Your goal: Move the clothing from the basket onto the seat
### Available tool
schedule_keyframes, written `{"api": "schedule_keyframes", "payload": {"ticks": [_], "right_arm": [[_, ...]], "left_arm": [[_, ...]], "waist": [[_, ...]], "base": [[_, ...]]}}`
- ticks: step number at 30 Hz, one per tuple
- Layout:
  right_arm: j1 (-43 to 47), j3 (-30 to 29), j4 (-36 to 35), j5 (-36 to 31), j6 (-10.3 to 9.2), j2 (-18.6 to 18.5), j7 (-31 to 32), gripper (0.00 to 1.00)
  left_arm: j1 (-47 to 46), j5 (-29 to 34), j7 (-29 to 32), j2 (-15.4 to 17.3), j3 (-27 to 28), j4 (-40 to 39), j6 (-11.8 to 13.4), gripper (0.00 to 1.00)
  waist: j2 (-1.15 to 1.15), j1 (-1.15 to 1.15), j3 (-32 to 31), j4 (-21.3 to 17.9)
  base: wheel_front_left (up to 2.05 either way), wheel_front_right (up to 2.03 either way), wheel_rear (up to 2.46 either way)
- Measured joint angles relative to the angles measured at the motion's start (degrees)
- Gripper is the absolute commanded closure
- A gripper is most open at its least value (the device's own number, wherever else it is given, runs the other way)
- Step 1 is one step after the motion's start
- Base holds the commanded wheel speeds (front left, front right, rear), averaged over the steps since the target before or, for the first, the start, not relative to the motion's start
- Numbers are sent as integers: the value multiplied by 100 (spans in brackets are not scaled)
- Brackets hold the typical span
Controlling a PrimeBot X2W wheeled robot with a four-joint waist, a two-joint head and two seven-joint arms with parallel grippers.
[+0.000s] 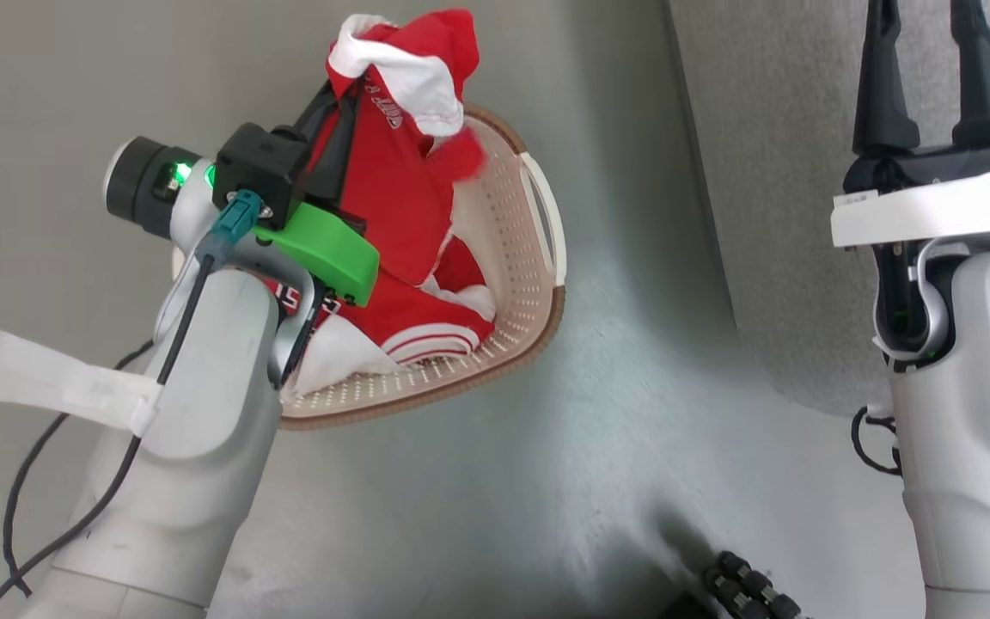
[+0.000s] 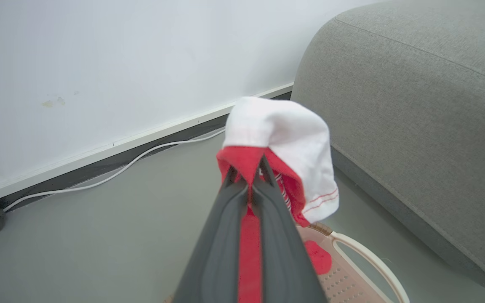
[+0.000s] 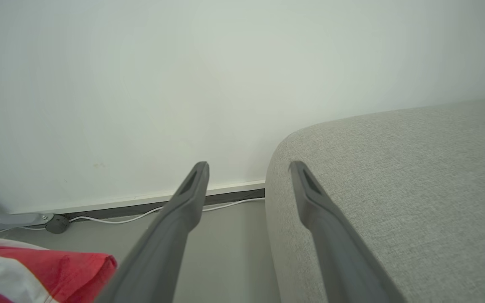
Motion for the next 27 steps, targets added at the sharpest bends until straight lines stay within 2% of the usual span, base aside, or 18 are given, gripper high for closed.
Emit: {"api": "schedule_keyframes", "payload": {"ticks": [10,27], "right_arm": [[430,-81,279,-64,51,-1,1,0],[1311,100,783,-179,129,1,1,0]], "left_arm": [[301,-47,1,-14,-87,-148,0,100],[857,-186,1,-21,-48,-200,0,100]], "waist": [[0,0,-796,323],[0,-1,-2196,823]], "base": [[0,0,0],[0,0,0]]}}
